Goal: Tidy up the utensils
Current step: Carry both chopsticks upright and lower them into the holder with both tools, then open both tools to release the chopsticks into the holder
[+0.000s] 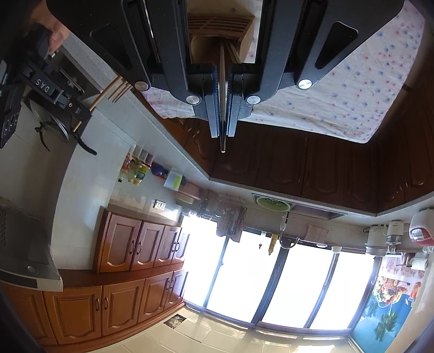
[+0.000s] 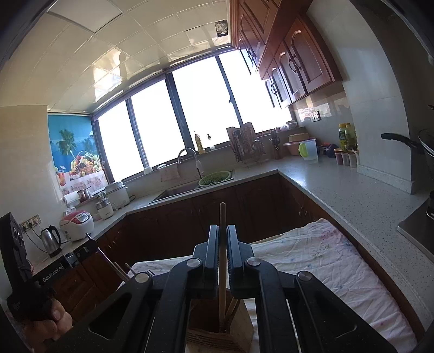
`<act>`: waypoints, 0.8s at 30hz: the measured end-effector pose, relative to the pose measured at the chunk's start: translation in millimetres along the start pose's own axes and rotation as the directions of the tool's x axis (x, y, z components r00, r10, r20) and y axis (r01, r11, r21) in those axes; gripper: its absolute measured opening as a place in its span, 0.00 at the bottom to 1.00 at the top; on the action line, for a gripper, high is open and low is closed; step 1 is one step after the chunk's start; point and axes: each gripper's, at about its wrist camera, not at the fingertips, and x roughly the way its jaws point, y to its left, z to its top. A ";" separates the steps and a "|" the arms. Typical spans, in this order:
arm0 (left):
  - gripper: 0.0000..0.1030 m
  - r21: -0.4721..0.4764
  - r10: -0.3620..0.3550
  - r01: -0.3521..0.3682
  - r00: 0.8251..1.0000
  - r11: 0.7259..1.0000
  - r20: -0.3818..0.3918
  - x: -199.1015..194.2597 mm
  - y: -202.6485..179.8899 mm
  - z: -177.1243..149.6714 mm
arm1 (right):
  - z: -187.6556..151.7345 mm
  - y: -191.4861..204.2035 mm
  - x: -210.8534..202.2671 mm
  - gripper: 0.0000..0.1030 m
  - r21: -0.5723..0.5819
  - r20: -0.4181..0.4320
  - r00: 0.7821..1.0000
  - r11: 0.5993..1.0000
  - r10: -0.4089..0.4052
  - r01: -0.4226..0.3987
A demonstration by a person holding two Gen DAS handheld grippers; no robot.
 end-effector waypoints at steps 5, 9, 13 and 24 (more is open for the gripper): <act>0.04 -0.003 0.006 -0.006 0.999 1.000 -0.054 7.6 1.2 -21.1 | -17.8 -2.5 9.0 0.05 0.007 -0.055 0.999 1.000 0.001 0.000; 0.03 -0.004 0.011 -0.012 0.996 1.000 -0.092 13.7 4.2 -33.4 | -31.2 -4.1 17.3 0.05 0.015 -0.101 0.995 1.000 -0.001 0.002; 0.03 0.000 0.019 -0.019 0.993 1.000 -0.120 18.0 5.6 -42.9 | -41.1 -6.2 24.4 0.05 0.019 -0.140 0.990 1.000 -0.009 0.011; 0.04 -0.005 0.026 -0.027 0.991 1.000 -0.129 18.9 10.1 -45.2 | -42.0 -8.3 24.3 0.05 0.025 -0.144 0.990 1.000 -0.008 0.012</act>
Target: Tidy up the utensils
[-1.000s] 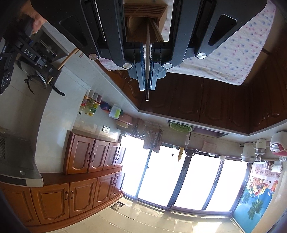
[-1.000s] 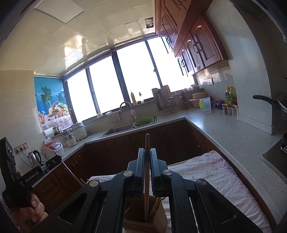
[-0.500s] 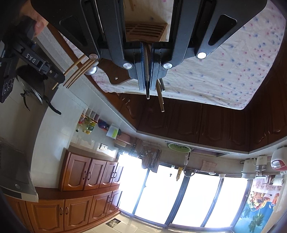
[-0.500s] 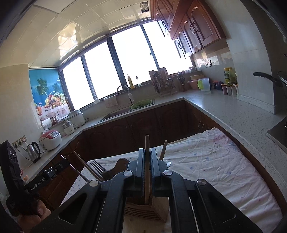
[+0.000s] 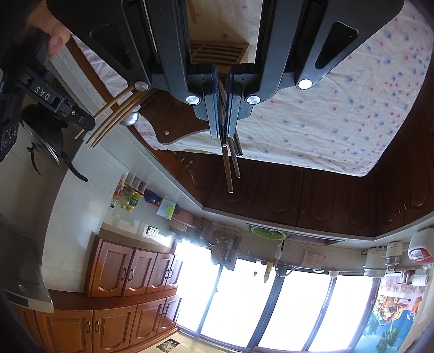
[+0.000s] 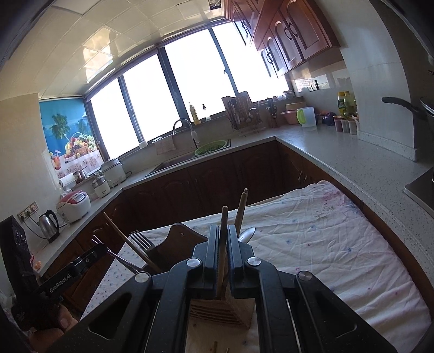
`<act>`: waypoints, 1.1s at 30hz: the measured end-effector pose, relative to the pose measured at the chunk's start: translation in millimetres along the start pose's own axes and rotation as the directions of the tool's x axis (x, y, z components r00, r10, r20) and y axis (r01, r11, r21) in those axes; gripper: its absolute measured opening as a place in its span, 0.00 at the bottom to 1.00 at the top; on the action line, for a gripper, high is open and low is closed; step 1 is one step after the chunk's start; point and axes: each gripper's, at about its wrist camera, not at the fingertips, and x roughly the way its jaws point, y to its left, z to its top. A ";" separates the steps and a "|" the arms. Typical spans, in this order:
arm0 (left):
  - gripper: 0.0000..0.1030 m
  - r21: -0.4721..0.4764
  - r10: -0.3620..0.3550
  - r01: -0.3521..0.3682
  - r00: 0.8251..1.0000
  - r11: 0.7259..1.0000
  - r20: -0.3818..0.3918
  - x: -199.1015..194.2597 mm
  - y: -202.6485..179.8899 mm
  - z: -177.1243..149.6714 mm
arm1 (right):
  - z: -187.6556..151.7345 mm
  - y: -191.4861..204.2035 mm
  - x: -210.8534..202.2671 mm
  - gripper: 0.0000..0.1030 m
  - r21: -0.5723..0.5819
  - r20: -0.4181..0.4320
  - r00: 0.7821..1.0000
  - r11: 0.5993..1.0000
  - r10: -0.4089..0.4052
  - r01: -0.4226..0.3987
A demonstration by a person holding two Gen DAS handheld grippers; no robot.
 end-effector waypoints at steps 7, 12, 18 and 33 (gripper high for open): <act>0.04 -0.003 -0.011 0.011 1.000 1.000 -0.020 0.8 1.5 3.3 | 0.2 -0.1 0.8 0.05 0.007 -0.007 1.000 1.000 0.003 -0.003; 0.07 -0.017 -0.020 0.019 0.999 1.000 -0.039 -4.2 6.0 5.1 | 0.9 -3.4 0.9 0.10 0.034 -0.027 0.999 0.999 0.019 -0.018; 0.53 -0.033 0.007 -0.007 1.000 0.999 -0.008 -35.5 12.9 -7.6 | -5.3 -7.6 -18.1 0.43 0.056 -0.006 1.000 0.998 0.030 -0.029; 0.77 -0.040 0.080 -0.083 0.995 0.996 -0.062 -101.2 26.5 -79.4 | -83.3 -9.4 -76.9 0.80 0.083 -0.025 0.998 0.995 0.064 -0.062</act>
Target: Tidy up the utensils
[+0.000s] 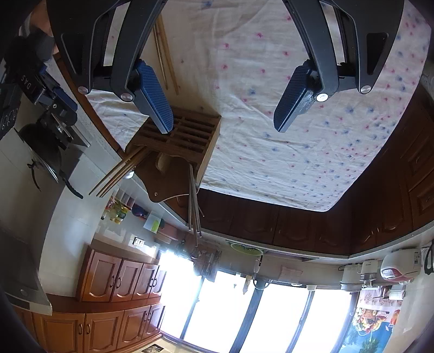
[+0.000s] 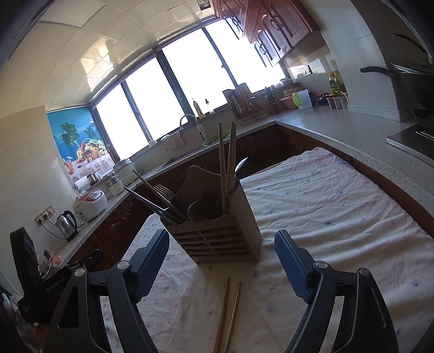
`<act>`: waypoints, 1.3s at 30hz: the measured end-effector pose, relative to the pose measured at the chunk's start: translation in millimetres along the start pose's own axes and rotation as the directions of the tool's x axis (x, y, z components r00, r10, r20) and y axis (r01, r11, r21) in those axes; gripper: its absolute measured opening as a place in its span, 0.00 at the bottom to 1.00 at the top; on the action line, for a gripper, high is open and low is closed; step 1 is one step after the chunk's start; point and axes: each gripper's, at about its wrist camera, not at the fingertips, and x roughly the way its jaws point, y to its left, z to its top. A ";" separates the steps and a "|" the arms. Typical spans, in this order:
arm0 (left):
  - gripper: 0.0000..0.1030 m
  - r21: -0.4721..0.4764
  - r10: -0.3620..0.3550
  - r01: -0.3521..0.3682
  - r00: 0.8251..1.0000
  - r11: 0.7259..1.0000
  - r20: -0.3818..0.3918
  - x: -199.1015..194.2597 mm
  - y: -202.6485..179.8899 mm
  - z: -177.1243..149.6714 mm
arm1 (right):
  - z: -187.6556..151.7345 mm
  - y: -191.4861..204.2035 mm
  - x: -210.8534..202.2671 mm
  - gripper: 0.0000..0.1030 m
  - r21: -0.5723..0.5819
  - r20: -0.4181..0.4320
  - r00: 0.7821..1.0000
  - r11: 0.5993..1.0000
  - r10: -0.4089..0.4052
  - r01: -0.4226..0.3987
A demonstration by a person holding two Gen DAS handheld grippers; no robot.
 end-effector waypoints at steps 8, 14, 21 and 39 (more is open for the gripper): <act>0.81 0.030 0.008 -0.008 1.000 1.000 -0.004 -27.5 -4.0 -27.8 | -31.0 5.4 -33.3 0.85 -0.023 0.013 1.000 1.000 0.010 -0.010; 0.82 0.018 0.004 -0.004 1.000 1.000 -0.020 -42.6 0.4 -49.9 | -48.8 2.0 -54.7 0.91 -0.028 0.043 0.999 1.000 -0.002 0.003; 0.86 0.022 0.006 -0.006 1.000 1.000 0.009 -67.5 -0.1 -65.0 | -59.8 5.0 -75.3 0.95 -0.046 0.054 0.999 0.999 -0.001 0.003; 1.00 0.111 0.123 -0.152 0.965 0.982 0.234 -116.4 -12.9 -96.3 | -88.7 40.7 -134.9 1.00 -0.319 0.329 0.942 0.930 -0.071 0.181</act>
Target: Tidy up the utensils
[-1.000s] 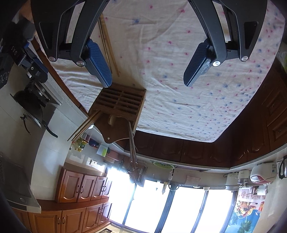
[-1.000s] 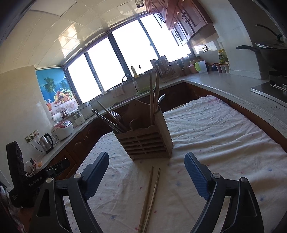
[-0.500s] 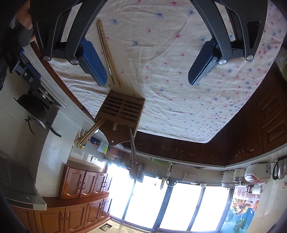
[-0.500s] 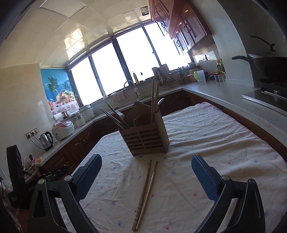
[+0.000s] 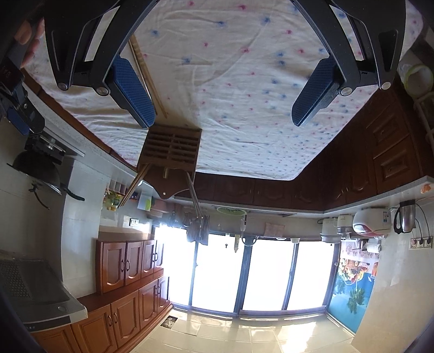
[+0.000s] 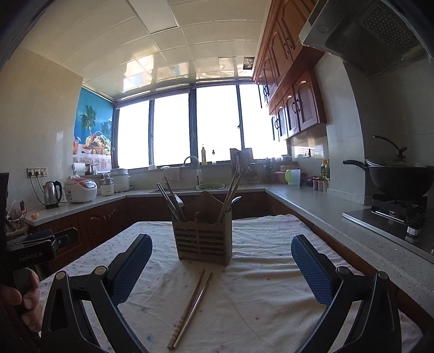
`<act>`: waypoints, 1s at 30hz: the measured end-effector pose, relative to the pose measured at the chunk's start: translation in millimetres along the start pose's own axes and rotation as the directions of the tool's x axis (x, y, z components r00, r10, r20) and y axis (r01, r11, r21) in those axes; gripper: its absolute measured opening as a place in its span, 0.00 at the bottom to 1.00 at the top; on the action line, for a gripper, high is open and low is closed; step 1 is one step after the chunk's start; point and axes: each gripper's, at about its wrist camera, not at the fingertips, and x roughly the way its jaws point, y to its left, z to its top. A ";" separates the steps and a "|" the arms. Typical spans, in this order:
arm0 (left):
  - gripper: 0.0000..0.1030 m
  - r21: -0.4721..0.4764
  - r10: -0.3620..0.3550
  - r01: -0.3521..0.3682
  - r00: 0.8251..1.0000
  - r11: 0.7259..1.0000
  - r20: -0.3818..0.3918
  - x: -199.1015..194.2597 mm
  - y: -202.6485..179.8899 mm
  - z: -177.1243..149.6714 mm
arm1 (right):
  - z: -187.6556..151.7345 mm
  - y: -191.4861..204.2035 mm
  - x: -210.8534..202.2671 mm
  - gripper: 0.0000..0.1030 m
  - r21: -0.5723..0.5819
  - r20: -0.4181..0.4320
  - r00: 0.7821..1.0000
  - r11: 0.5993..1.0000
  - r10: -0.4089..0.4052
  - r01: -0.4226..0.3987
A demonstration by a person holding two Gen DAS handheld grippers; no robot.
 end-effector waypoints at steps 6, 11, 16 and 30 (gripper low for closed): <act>1.00 0.000 0.005 -0.005 0.999 1.000 -0.042 5.7 -1.7 -24.4 | -25.0 -4.4 1.0 1.00 0.024 -0.057 0.998 1.000 0.001 0.000; 1.00 0.021 0.015 -0.013 0.998 1.000 -0.064 8.3 -4.8 -37.0 | -32.7 -5.7 0.6 1.00 0.026 -0.074 0.997 1.000 -0.010 0.011; 1.00 0.042 0.016 -0.013 0.997 0.999 -0.070 7.4 -9.0 -43.9 | -36.3 -6.1 -1.5 1.00 0.027 -0.080 0.997 1.000 -0.013 0.015; 1.00 0.074 0.048 -0.043 0.997 0.996 -0.066 2.9 -12.7 -45.9 | -39.9 -10.5 -4.5 1.00 0.041 -0.072 0.997 0.999 -0.013 0.016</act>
